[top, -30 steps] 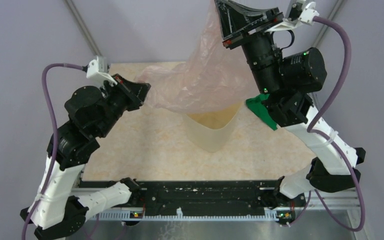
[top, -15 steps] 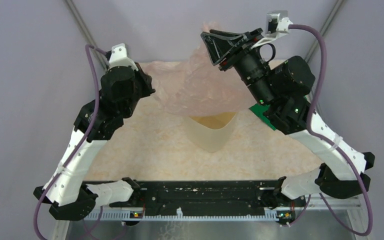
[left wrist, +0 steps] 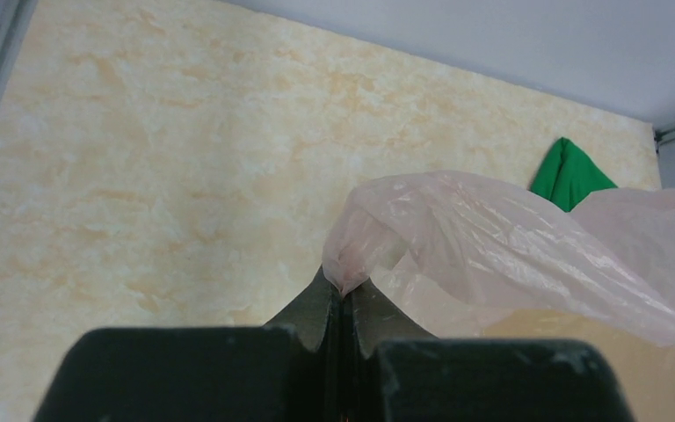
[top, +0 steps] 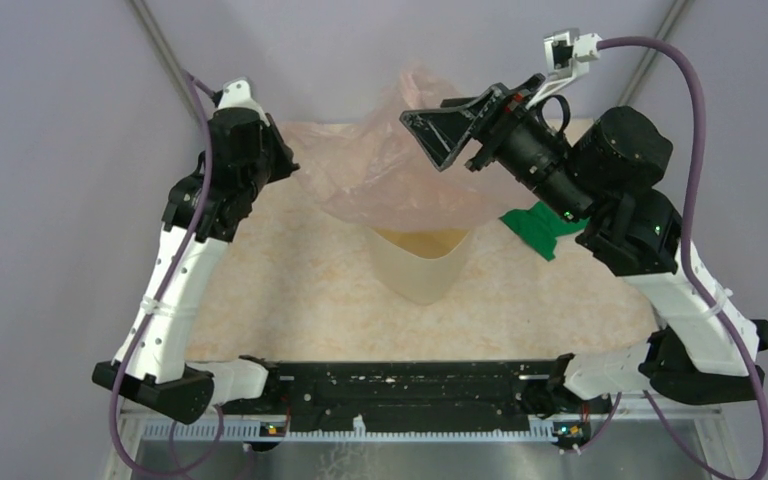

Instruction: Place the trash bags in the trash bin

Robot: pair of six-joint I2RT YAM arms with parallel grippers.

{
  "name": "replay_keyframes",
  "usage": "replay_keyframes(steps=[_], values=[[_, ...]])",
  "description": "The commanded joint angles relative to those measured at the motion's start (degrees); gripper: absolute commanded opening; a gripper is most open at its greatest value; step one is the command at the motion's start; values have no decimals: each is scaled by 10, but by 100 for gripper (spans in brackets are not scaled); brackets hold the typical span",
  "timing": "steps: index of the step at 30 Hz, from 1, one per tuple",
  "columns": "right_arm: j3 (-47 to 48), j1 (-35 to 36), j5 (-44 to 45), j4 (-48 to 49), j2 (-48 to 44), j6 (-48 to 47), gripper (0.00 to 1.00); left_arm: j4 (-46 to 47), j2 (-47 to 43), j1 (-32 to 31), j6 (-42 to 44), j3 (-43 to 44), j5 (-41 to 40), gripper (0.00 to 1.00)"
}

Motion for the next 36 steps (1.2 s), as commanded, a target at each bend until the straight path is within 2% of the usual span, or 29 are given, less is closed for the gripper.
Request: replay_keyframes(steps=[1, 10, 13, 19, 22, 30, 36], values=[[47, 7, -24, -124, 7, 28, 98, 36, 2, 20, 15, -20, 57, 0], [56, 7, 3, -237, -26, 31, 98, 39, 15, 58, 25, -40, 103, 0], [54, 7, 46, -289, -47, 21, 94, 38, 16, 69, 29, -41, 116, 0], [60, 8, 144, -427, -95, 3, 94, 37, 25, 76, 34, -36, 143, 0], [21, 7, 182, -464, -132, 16, 94, 39, 30, 77, 33, -33, 155, 0], [-191, 7, 186, -453, -251, 99, 95, 34, 43, 77, 38, -23, 161, 0], [-314, 7, 211, -341, -336, 114, 95, 36, 42, 77, 42, -26, 161, 0]])
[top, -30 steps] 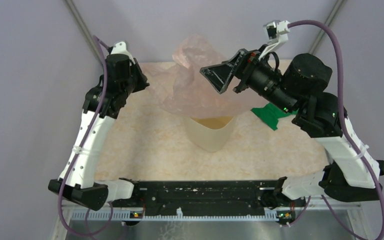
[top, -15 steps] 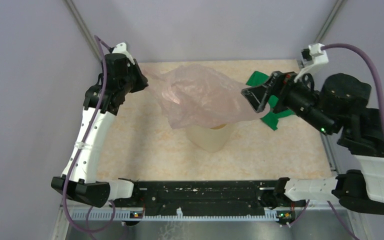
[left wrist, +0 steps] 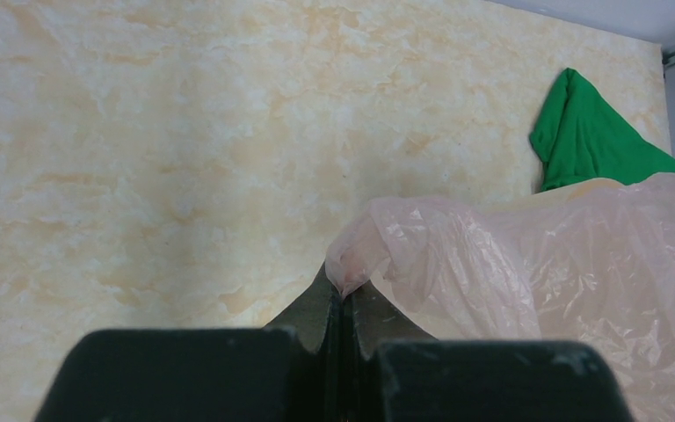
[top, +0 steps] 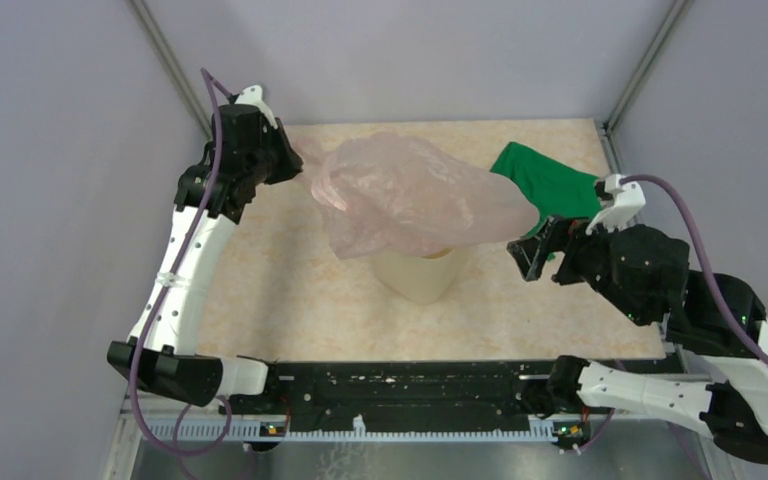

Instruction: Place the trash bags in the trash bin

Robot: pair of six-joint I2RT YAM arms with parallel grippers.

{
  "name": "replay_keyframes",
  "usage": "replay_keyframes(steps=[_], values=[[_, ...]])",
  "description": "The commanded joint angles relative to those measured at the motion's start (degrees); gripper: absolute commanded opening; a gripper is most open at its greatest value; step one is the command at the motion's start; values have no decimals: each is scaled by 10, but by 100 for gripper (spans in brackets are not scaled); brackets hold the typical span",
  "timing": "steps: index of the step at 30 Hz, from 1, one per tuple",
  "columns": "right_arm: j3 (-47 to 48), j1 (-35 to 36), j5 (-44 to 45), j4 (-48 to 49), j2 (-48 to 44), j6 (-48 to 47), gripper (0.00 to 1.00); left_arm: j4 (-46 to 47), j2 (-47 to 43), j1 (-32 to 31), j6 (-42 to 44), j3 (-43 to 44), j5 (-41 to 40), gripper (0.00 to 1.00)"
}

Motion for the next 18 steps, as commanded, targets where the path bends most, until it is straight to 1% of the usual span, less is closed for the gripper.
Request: replay_keyframes(steps=[1, 3, 5, 7, 9, 11, 15, 16, 18], values=[[-68, 5, 43, 112, -61, 16, 95, 22, -3, 3, 12, 15, 7, 0], [-101, 5, 71, 152, -76, 2, 95, 23, -2, 3, 12, 16, 7, 0], [-127, 5, 105, 187, -79, -16, 92, 24, 0, 3, 14, 18, 7, 0], [-150, 4, 147, 218, -74, -31, 90, 25, 0, 4, 14, 20, 7, 0], [-168, 4, 167, 265, -65, -68, 88, 25, 0, 4, 16, 21, 7, 0], [-175, 4, 167, 308, -46, -94, 81, 25, 1, 4, 18, 21, 21, 0], [-144, 3, 130, 322, 31, -99, 61, 26, -3, 4, 19, 18, 27, 0], [-134, 1, 112, 331, 47, -103, 58, 26, -3, 4, 18, 17, 31, 0], [-108, -5, 71, 351, 82, -118, 56, 27, -4, 4, 18, 18, 39, 0]])
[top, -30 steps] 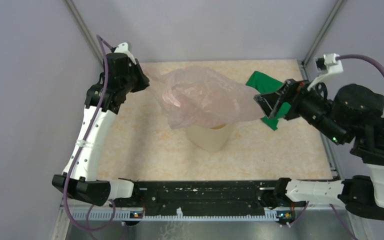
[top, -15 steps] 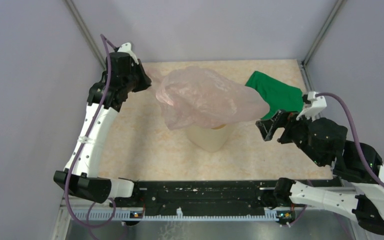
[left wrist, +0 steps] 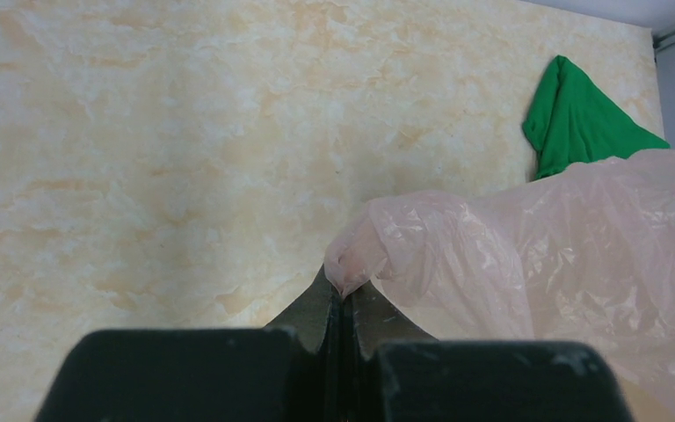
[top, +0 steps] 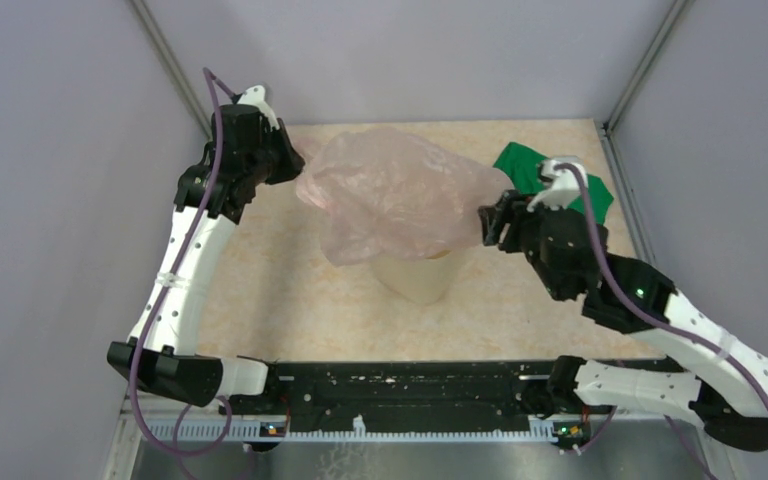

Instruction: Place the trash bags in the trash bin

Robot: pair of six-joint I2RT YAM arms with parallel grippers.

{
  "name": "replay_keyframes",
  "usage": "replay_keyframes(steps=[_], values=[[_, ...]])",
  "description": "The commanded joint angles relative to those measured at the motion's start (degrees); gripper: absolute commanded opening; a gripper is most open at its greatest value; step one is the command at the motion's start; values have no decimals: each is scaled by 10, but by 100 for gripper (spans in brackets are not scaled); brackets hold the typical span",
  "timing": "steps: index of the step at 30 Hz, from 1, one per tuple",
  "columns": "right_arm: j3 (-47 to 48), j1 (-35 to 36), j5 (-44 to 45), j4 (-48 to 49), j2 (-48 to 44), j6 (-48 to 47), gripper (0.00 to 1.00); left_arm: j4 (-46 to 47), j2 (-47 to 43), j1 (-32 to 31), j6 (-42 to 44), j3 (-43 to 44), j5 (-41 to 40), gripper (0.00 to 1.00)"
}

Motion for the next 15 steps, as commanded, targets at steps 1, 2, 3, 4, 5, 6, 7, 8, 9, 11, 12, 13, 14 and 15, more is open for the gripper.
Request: replay_keyframes(steps=[1, 2, 3, 4, 5, 6, 7, 8, 9, 11, 12, 13, 14, 15], values=[[69, -10, -72, 72, 76, -40, 55, 25, -4, 4, 5, 20, 27, 0], [89, -18, -92, 67, 99, -40, 52, 24, -4, 4, 5, 23, 30, 0], [107, -29, -115, 63, 119, -38, 50, 22, -5, 4, 5, 28, 31, 0], [117, -54, -165, 63, 137, -33, 48, 20, -6, 4, 5, 32, 34, 0], [123, -76, -213, 68, 153, -24, 45, 17, -6, 4, 6, 38, 36, 0], [124, -102, -254, 77, 166, -14, 43, 14, -5, 4, 6, 45, 38, 0], [124, -123, -290, 87, 179, -4, 41, 11, -5, 4, 6, 51, 40, 0], [122, -141, -319, 97, 193, 1, 40, 10, -4, 4, 6, 57, 44, 0], [123, -155, -341, 103, 206, 5, 39, 7, -3, 4, 5, 63, 46, 0], [130, -175, -378, 107, 238, 16, 36, 4, 1, 4, 4, 75, 54, 0], [134, -180, -394, 106, 252, 20, 35, 2, 3, 4, 3, 80, 57, 0], [133, -181, -402, 105, 267, 23, 33, 2, 4, 4, 3, 84, 60, 0], [129, -182, -407, 104, 274, 25, 33, 2, 6, 4, 2, 87, 63, 0], [123, -182, -408, 102, 278, 28, 33, 2, 7, 4, 3, 90, 67, 0]])
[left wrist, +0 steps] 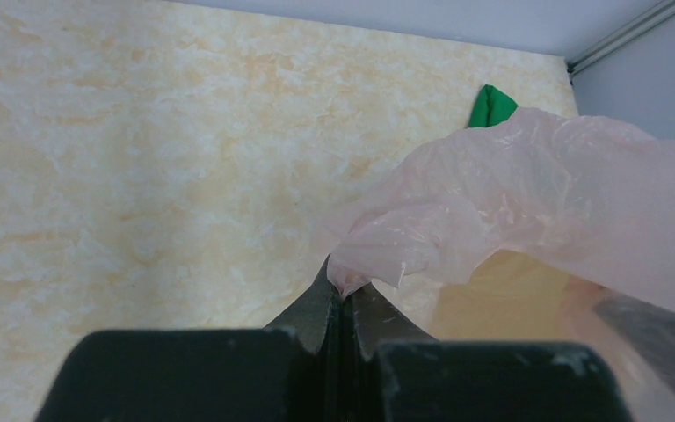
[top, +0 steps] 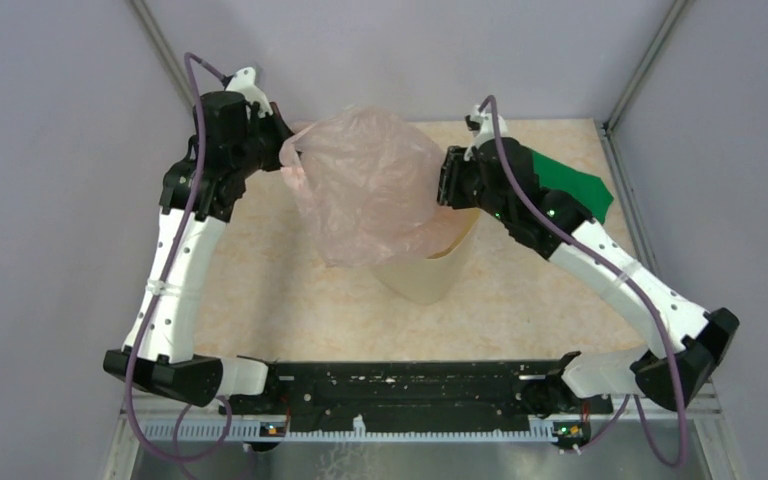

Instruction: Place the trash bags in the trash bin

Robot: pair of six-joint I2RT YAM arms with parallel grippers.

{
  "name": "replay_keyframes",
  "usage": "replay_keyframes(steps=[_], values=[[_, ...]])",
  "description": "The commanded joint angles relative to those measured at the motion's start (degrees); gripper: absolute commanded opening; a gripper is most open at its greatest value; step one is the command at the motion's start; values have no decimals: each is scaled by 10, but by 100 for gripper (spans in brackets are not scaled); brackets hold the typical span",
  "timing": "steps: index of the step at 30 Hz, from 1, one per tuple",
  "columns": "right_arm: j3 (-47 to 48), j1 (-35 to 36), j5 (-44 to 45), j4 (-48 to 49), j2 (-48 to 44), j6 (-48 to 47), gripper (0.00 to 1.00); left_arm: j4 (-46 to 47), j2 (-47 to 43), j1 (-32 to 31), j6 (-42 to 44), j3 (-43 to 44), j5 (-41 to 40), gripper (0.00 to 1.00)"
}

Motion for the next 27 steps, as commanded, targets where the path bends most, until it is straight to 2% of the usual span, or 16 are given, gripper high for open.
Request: replay_keyframes(steps=[1, 8, 11, 16, 27], values=[[7, -5, -78, 14, 29, 22, 33, 5, 8, 3, 3, 30, 28, 0], [-22, -5, -52, -33, 28, 30, 34, 18, 20, 3, 4, 29, 50, 0], [-3, -5, -40, -61, 14, 25, 38, 22, 25, 3, 2, 29, 55, 0], [25, -5, -37, -94, -24, 21, 52, 28, 29, 3, 3, 22, 53, 0], [33, -5, -41, -128, -93, 24, 59, 31, 39, 3, 2, 23, 51, 0]])
